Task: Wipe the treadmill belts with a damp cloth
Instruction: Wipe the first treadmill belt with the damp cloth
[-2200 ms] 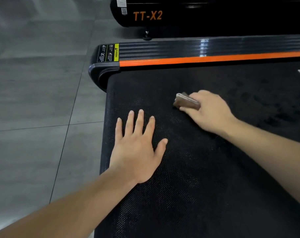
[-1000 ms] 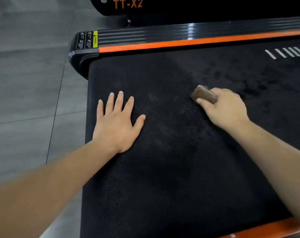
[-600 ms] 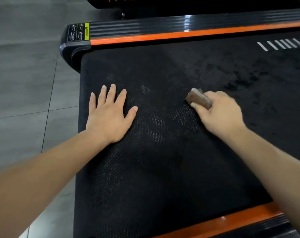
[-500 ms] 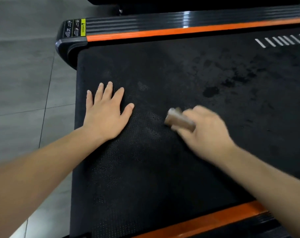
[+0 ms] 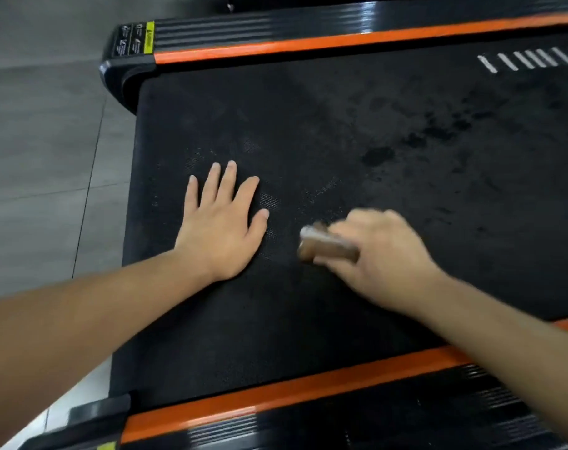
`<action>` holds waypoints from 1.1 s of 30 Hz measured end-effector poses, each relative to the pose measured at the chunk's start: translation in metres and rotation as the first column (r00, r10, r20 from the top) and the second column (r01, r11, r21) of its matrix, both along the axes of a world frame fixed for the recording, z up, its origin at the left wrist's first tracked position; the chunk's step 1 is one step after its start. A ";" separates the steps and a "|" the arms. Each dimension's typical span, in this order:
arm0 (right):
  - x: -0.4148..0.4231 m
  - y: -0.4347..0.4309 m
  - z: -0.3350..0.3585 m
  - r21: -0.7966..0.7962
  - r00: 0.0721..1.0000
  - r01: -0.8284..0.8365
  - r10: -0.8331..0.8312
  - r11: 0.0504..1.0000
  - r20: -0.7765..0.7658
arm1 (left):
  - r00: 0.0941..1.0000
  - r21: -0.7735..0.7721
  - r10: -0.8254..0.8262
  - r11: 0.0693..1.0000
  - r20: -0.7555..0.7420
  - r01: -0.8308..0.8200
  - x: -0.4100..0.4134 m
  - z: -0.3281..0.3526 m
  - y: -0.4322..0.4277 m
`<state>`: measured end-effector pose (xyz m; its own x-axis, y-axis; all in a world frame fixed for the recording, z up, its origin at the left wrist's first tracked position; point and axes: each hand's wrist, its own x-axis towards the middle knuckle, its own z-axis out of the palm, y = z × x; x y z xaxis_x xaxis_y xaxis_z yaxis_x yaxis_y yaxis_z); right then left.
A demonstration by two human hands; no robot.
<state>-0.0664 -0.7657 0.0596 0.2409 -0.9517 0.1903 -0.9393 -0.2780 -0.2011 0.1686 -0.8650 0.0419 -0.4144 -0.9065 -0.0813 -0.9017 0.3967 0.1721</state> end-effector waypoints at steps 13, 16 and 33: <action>-0.076 -0.039 0.004 -0.034 0.955 0.293 -0.291 0.955 0.048 | 0.999 0.063 0.023 0.998 0.039 -0.026 -0.005 0.008 0.002; -0.073 -0.043 0.001 -0.062 0.948 0.315 -0.317 0.947 -0.019 | 0.999 0.062 0.029 0.998 0.031 -0.031 -0.004 0.008 0.004; -0.065 -0.046 0.000 -0.058 0.984 0.163 -0.167 0.985 -0.062 | 0.996 0.043 0.049 0.998 -0.076 -0.046 -0.073 0.004 -0.024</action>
<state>-0.1319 -0.8116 0.0593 0.0954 -0.9686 0.2298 -0.9839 -0.1268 -0.1257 0.0953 -0.8889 0.0460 -0.3776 -0.9217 -0.0887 -0.9028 0.3452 0.2567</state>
